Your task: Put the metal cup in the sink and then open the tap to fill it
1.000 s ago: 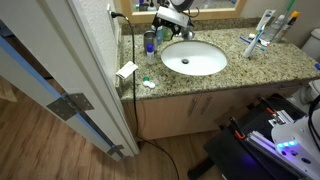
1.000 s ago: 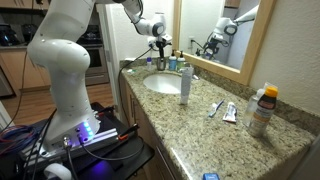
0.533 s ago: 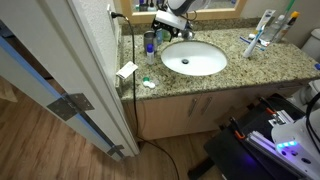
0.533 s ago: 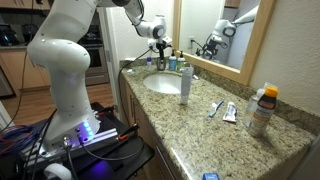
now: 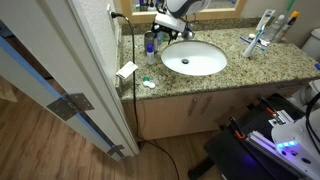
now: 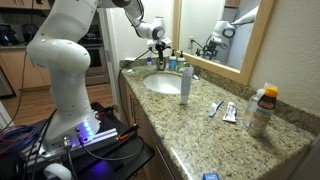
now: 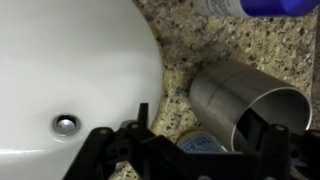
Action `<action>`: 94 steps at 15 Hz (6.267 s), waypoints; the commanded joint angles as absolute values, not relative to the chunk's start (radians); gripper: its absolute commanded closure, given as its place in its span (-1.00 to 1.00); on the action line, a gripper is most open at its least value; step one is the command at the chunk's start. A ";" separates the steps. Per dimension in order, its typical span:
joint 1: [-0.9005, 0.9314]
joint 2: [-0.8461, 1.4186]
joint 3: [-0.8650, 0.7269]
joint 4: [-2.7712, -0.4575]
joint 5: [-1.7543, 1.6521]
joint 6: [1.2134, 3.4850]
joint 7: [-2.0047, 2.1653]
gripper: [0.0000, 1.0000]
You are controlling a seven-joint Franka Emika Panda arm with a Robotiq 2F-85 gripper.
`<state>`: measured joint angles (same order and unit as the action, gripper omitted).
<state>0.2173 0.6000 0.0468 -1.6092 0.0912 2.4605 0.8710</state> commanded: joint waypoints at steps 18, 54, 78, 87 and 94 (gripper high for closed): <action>0.197 0.389 0.023 -1.703 0.138 2.300 0.810 0.97; -0.087 -0.075 -0.082 -2.330 0.216 2.242 1.077 0.97; 0.070 0.411 -0.017 -1.871 0.043 2.036 1.581 0.97; 0.018 0.512 -0.070 -1.886 0.165 2.371 1.510 0.97; 0.025 0.561 -0.073 -1.837 0.166 2.363 1.526 0.97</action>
